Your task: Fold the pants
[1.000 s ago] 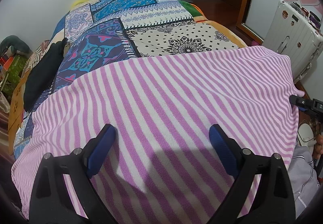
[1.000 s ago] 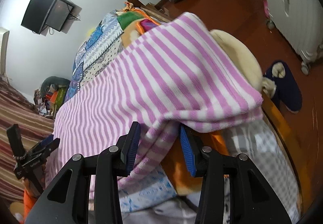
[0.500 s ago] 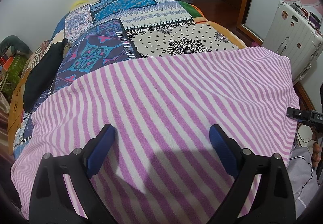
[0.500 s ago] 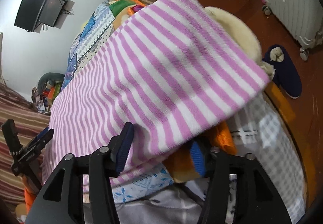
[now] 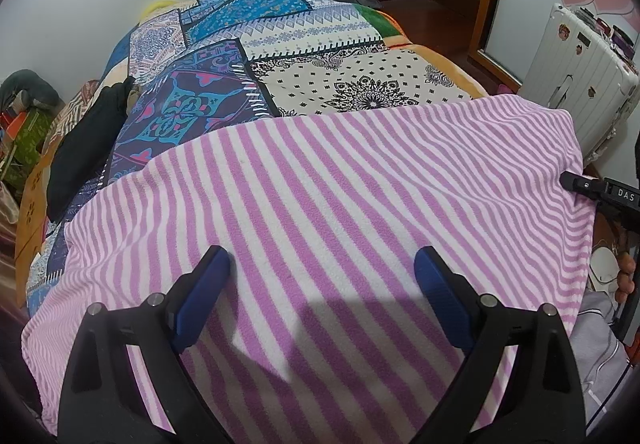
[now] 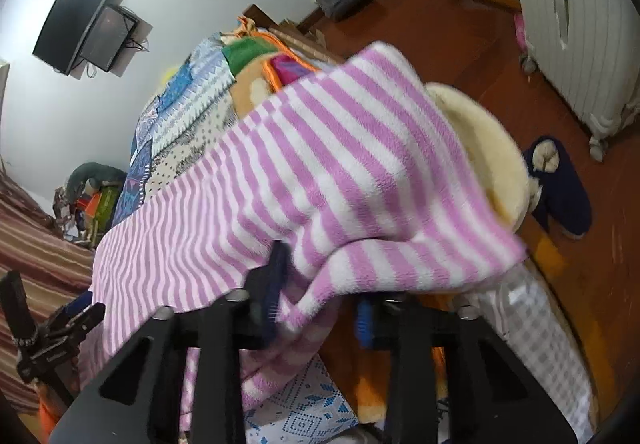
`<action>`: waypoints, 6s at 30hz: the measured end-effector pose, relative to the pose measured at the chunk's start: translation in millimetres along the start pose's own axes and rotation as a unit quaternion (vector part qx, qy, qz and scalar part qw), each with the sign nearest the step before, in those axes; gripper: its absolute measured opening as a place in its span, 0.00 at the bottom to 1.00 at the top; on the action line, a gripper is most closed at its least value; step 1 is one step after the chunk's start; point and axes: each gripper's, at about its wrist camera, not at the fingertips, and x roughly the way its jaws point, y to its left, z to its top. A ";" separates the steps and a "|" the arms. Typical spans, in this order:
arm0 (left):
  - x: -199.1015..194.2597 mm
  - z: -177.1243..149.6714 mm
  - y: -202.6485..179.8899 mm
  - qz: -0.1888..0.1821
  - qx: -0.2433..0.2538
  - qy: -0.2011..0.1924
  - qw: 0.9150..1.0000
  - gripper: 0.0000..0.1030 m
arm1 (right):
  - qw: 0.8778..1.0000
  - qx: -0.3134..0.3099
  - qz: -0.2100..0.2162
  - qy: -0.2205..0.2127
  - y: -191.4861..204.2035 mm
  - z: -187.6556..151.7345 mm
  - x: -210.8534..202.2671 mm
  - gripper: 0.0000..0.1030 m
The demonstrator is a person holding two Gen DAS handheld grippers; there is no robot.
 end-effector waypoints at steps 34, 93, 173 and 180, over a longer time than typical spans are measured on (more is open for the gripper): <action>-123.9 -81.1 193.2 0.064 -0.158 -0.126 0.977 0.92 | 0.926 -0.351 0.140 -0.011 327.1 -53.8 -1.2 0.13; -98.2 -131.4 230.2 0.006 -0.210 -0.090 0.973 0.91 | 0.833 -0.527 0.073 0.152 410.6 -106.4 148.3 0.39; 10.4 -51.3 241.0 -0.025 -0.213 0.010 0.977 0.61 | 0.881 -0.455 0.000 0.132 247.2 -111.0 50.5 0.30; -40.2 -68.8 276.3 0.093 -0.214 -0.015 0.972 0.59 | 0.874 -0.464 -0.043 0.140 241.8 -108.4 31.7 0.31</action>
